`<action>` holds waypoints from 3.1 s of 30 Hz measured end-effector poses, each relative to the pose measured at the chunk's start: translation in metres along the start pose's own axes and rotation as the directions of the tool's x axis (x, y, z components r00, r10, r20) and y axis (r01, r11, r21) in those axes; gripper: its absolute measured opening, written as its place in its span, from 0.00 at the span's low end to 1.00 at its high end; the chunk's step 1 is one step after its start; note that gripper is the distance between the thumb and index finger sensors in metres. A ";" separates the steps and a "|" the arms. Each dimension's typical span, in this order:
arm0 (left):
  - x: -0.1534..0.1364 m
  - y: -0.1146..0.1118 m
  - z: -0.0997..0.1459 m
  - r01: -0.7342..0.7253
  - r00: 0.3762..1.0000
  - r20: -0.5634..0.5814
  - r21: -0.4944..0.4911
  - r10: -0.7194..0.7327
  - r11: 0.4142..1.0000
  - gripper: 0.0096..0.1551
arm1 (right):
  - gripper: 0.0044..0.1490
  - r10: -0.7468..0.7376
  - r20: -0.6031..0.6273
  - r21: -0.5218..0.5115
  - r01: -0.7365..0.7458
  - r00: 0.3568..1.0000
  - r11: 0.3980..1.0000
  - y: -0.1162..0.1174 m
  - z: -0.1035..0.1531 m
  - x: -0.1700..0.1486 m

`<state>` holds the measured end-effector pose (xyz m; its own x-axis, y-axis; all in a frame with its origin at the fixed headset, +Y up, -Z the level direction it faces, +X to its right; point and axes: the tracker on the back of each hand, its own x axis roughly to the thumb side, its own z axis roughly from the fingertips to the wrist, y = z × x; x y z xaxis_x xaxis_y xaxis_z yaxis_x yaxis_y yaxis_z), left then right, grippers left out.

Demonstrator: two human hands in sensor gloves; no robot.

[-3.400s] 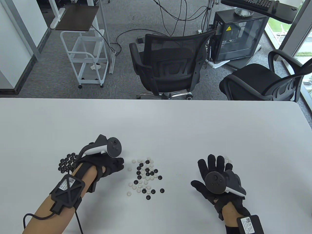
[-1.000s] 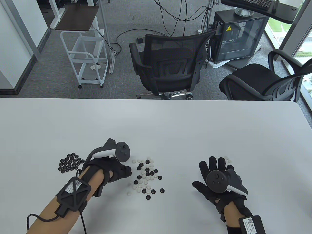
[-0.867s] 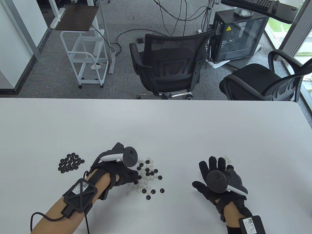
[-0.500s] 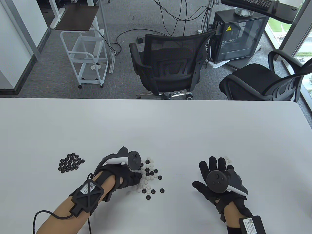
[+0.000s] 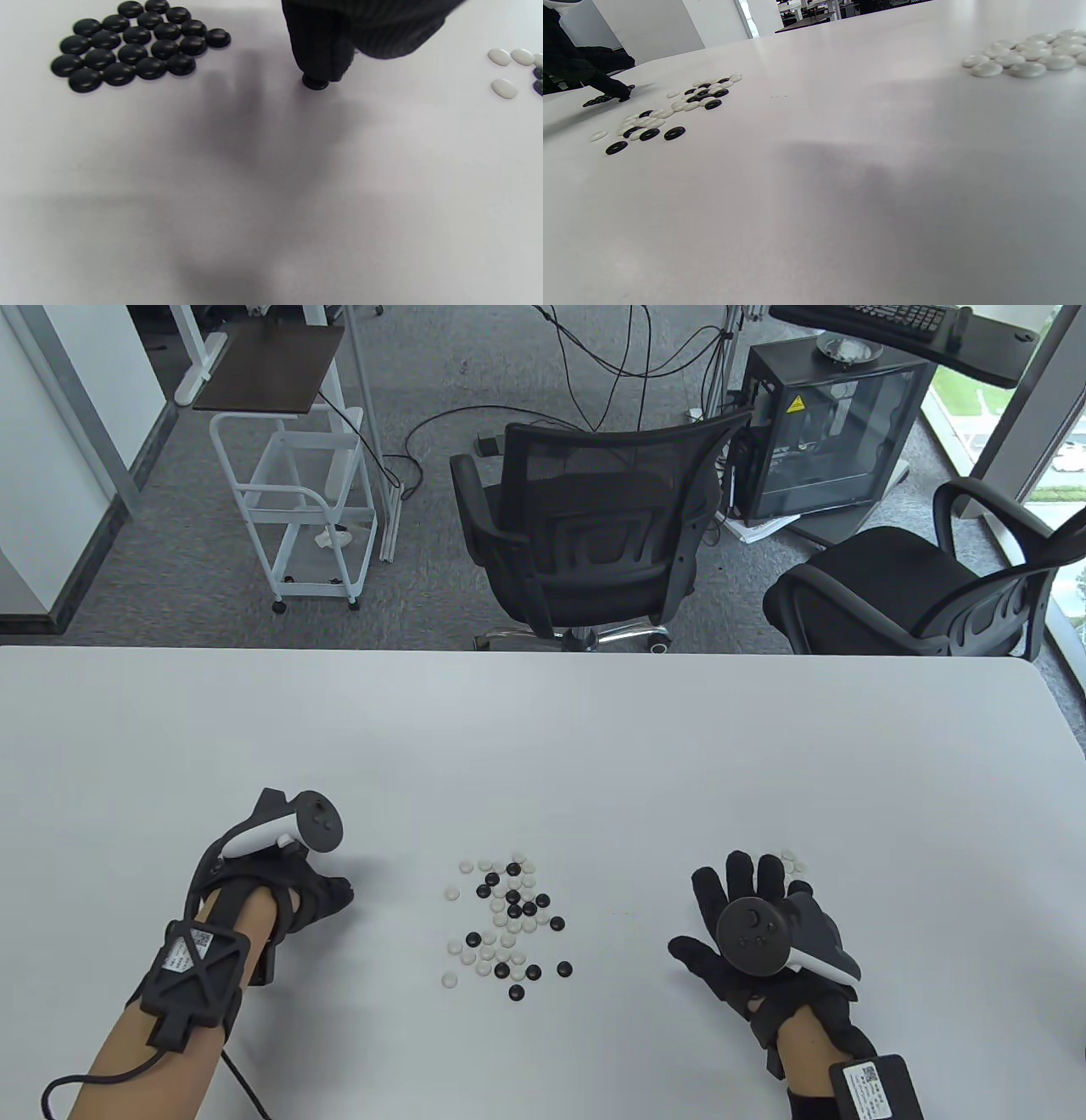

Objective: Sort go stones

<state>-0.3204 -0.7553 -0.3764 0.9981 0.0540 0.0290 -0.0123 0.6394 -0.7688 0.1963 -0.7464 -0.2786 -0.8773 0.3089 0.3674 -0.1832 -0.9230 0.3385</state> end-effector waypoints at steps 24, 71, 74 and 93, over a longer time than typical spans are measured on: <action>-0.037 0.010 0.038 -0.133 0.991 0.030 0.184 0.130 0.974 0.39 | 0.57 -0.010 0.003 0.012 0.010 1.000 1.000 0.003 -0.005 0.005; 0.006 -0.092 0.079 0.016 0.965 0.184 0.664 -0.184 0.748 0.49 | 0.57 0.009 0.054 -0.017 -0.008 0.998 1.000 0.007 -0.019 0.026; 0.003 -0.092 0.076 0.000 0.966 0.195 0.651 -0.167 0.759 0.49 | 0.56 0.002 0.104 -0.059 0.004 0.995 0.998 -0.016 -0.022 0.042; -0.005 -0.092 0.080 -0.076 0.964 0.243 0.644 -0.109 0.762 0.50 | 0.46 -0.038 -0.024 0.329 0.044 0.999 0.943 -0.052 -0.169 0.114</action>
<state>-0.3288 -0.7530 -0.2549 0.9488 0.1689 0.2670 -0.1241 0.9764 -0.1765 0.0310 -0.7024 -0.4009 -0.8800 0.3381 0.3336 -0.0654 -0.7819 0.6200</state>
